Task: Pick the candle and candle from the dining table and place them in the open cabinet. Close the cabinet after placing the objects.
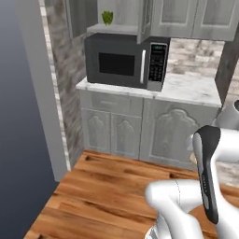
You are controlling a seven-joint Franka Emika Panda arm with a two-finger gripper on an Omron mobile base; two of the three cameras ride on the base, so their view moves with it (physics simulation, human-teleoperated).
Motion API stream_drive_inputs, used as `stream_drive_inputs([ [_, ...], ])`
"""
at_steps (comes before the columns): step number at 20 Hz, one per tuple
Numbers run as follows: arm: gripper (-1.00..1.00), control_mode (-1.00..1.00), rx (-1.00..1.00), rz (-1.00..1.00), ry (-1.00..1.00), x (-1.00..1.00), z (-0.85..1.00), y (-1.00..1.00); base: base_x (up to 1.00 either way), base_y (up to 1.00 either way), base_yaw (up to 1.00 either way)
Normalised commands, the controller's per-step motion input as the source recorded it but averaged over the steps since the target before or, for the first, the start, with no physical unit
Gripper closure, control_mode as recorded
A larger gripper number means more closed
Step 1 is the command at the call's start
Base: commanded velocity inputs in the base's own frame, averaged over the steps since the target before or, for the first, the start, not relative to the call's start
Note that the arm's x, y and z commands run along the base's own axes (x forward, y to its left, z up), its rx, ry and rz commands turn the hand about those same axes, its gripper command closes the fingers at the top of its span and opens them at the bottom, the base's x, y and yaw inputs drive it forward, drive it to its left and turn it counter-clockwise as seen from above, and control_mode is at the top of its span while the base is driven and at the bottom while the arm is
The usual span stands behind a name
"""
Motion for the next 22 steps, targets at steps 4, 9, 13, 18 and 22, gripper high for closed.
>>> stream_drive_inputs([
  [4, 1.00, 1.00, 0.00, 0.00, 0.00, 0.00, 0.00, 0.00, 0.79, 0.31, -0.20],
  [9, 1.00, 1.00, 0.00, 0.00, 0.00, 0.00, 0.00, 0.00, 0.72, 0.41, -0.23],
  [13, 1.00, 1.00, 0.00, 0.00, 0.00, 0.00, 0.00, 0.00, 0.54, 0.56, -0.27],
  [18, 1.00, 1.00, 0.00, 0.00, 0.00, 0.00, 0.00, 0.00, 0.56, 0.65, -0.29],
  [22, 1.00, 1.00, 0.00, 0.00, 0.00, 0.00, 0.00, 0.00, 0.59, 0.49, -0.27],
])
